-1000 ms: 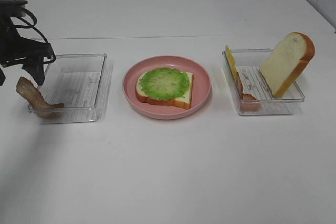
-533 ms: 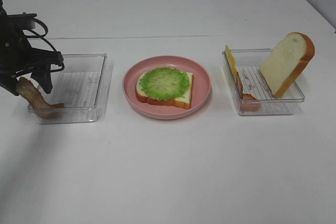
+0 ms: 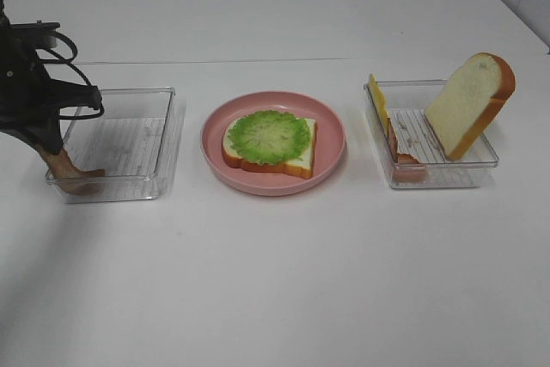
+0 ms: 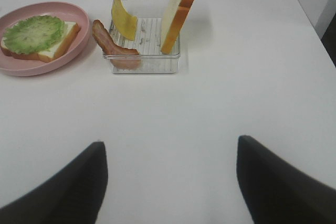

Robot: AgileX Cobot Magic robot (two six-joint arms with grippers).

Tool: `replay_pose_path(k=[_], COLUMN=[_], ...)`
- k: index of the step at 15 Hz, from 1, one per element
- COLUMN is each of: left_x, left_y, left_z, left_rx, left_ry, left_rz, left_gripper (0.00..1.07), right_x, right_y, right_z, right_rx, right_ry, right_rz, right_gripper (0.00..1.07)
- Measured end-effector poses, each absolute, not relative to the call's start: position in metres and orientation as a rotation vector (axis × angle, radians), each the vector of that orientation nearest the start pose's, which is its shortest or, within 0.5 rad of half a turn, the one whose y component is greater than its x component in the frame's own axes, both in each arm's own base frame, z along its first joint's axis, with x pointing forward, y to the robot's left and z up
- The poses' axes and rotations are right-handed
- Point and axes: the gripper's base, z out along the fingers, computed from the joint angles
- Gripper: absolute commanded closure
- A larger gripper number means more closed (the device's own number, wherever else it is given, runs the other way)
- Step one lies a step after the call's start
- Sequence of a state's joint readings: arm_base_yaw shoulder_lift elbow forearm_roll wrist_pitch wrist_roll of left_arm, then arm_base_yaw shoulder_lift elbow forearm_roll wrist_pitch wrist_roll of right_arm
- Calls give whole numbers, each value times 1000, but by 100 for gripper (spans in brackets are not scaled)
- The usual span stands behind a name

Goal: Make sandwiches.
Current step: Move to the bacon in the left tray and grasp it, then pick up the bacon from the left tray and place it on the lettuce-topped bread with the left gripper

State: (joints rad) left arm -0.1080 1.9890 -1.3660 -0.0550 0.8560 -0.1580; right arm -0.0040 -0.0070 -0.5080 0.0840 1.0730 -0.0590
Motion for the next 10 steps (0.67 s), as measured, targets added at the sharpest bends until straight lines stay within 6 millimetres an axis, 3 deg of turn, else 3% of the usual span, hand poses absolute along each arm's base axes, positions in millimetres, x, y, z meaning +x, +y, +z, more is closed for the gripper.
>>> replay_pose_path(k=[6,7,8,10], left_x=[389,388,391,397], left_y=[-47,-47,-49,-53], left_z=[171,177,202,219], left_rx=[-129,-132,-130,-123], left_ry=[2964,2948,2876,2824], left_rz=[-115,-128,-169,-235], left_gripper=[107,107,107,107], right_x=[-8,-8,-8,-8], right_y=[7,7,7,7], right_z=[279,279,279,279], right_rx=[-61,-61,-61,-61], right_ry=[2038,2038,2038,2038], right_rz=[61,61,61,61], right_gripper=[41,41,41,41])
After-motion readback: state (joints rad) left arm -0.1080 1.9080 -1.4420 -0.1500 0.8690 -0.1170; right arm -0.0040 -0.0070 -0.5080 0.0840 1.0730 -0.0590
